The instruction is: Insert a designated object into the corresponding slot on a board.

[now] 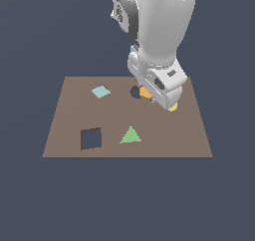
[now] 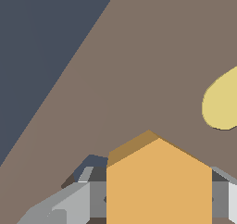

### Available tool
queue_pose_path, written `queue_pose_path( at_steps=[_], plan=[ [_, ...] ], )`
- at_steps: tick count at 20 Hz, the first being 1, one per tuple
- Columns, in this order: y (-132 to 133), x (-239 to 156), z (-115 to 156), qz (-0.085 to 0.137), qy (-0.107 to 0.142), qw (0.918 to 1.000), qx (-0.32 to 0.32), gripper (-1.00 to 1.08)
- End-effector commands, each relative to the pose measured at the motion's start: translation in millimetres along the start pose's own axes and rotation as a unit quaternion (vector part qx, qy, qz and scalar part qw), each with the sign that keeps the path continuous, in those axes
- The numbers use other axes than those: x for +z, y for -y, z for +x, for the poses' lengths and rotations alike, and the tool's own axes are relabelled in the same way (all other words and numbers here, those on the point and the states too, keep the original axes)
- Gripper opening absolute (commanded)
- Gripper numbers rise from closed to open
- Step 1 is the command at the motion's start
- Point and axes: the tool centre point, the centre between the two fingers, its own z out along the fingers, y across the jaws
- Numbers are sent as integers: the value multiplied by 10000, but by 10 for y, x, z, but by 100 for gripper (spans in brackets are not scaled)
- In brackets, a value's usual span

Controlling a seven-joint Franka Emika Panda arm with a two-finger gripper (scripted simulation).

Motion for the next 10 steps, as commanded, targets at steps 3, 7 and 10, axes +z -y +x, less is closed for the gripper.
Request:
queue_pose_path(
  at_steps=[3,7,10],
  plan=[
    [126,-10,-50,-2,2,9981,-609,-100],
    [205,-15,-96,-2,2,9949,-1005,-100],
    [248,-17,-127,-1,2,9924,-1232,-100]
  ],
)
